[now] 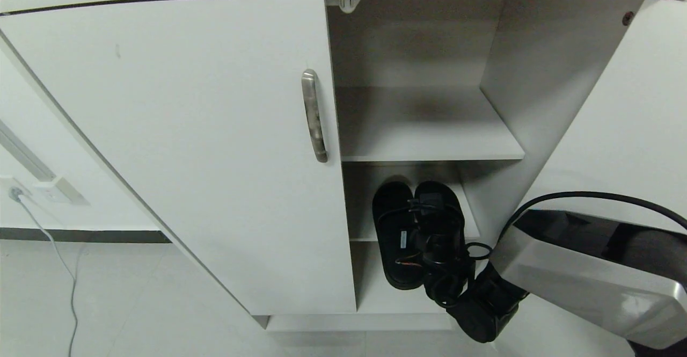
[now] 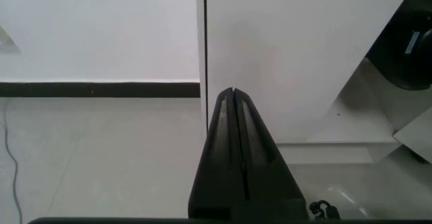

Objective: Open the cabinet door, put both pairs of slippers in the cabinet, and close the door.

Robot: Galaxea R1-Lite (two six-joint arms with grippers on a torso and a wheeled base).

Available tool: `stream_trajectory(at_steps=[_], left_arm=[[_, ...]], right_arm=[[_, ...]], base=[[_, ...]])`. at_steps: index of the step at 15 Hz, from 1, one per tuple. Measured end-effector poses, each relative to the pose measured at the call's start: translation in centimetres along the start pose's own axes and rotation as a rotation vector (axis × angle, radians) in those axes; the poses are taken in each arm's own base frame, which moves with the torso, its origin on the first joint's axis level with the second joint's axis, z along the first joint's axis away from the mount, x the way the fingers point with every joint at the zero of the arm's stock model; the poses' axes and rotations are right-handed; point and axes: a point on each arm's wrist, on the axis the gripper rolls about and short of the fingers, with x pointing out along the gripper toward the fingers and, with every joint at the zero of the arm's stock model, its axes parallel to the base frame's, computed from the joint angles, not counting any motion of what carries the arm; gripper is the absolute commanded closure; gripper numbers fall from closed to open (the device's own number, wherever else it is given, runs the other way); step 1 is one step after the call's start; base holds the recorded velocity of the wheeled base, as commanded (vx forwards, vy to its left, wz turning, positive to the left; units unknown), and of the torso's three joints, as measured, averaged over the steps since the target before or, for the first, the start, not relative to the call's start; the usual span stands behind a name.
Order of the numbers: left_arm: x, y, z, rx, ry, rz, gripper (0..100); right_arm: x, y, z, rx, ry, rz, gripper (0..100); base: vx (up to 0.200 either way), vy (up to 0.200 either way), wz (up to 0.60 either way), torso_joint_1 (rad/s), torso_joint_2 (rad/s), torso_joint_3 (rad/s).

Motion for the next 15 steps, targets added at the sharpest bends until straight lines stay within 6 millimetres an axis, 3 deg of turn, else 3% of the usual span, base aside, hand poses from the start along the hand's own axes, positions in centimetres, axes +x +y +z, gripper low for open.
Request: stream_trajectory(at_steps=[5, 15], left_arm=[[0.0, 0.0, 0.0, -0.002, 0.0, 0.001, 100], [0.0, 0.0, 0.0, -0.005, 0.0, 0.001, 100]], right_arm=[[1.1, -0.6, 0.0, 0.008, -0.004, -0.016, 100], [7.4, 0.4, 2.9, 0.028, -0.024, -0.056, 100]], base=[[0.0, 0.0, 0.0, 0.0, 0.0, 0.0], [0.0, 0.0, 0.0, 0.0, 0.0, 0.0]])
